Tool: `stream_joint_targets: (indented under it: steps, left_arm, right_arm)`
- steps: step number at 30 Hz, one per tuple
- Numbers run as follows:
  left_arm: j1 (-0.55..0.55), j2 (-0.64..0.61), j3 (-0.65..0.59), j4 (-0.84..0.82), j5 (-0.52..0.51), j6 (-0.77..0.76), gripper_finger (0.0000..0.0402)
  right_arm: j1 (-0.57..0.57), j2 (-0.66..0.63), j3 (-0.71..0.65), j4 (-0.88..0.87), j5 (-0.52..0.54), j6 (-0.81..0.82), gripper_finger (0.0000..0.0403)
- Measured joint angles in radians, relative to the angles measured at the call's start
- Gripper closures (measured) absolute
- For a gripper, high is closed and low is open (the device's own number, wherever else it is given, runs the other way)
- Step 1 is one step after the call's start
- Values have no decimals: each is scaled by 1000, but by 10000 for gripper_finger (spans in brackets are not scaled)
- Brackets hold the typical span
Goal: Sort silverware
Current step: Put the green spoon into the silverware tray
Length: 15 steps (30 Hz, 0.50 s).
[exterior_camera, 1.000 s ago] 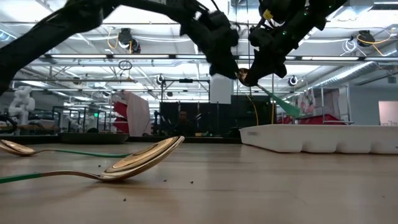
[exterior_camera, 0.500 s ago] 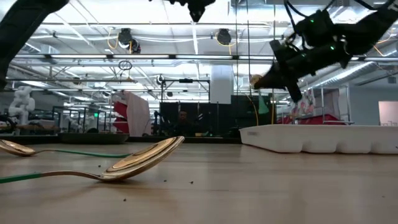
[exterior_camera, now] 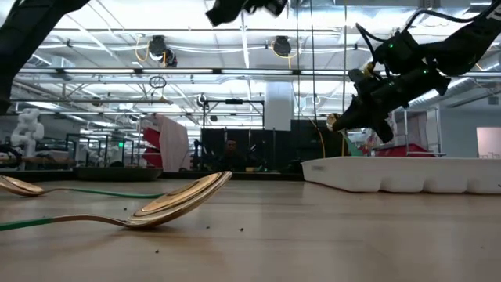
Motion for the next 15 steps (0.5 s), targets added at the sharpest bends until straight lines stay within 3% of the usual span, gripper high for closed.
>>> stream_joint_targets:
  steps: [2,5,10,15]
  left_arm:
    - [-22,-2,28,107,-1,-84,227]
    - [-37,-6,38,214,-85,-229,226]
    - [-38,0,35,254,-120,-406,227]
    - [-67,-2,36,335,-243,-511,227]
  right_arm:
    - [-9,0,0,0,-19,-3,403]
    - [-14,0,0,0,-21,-4,403]
    - [-14,0,0,11,-25,-3,403]
    - [-12,0,0,29,-47,-1,403]
